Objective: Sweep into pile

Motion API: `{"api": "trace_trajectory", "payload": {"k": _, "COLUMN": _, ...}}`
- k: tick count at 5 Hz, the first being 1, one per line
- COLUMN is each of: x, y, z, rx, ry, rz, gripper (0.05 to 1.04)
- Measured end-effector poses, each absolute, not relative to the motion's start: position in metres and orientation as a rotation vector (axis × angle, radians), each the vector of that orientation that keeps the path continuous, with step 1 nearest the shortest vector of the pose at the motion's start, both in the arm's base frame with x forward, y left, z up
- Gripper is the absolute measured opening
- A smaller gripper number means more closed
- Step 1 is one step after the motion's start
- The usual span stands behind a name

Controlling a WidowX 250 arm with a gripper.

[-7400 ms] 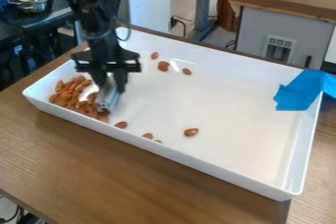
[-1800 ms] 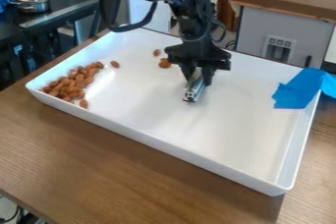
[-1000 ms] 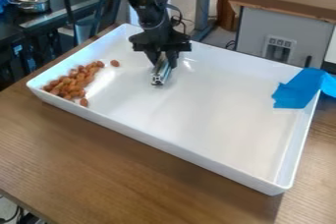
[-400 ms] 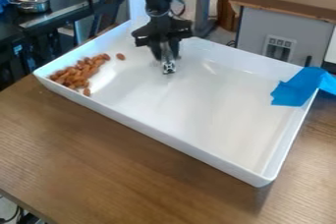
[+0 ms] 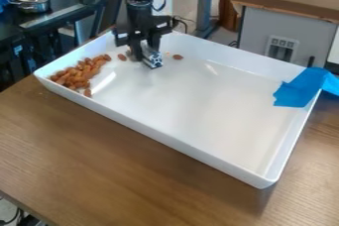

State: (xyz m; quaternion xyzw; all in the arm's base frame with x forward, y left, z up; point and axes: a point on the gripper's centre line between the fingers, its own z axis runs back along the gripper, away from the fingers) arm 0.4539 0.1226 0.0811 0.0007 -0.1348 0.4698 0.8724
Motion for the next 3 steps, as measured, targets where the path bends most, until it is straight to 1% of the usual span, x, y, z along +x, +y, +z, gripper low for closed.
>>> {"api": "trace_trajectory", "payload": {"k": 1, "x": 0.437, "y": 0.133, "z": 0.080, "rx": 0.033, "ry": -0.198, "rz": 1.088, "gripper": 0.380}}
{"api": "trace_trajectory", "payload": {"k": 2, "x": 0.410, "y": 0.144, "z": 0.073, "rx": 0.084, "ry": -0.171, "rz": 1.126, "gripper": 0.380}}
{"api": "trace_trajectory", "payload": {"k": 3, "x": 0.382, "y": 0.148, "z": 0.066, "rx": 0.166, "ry": -0.130, "rz": 1.173, "gripper": 0.380}}
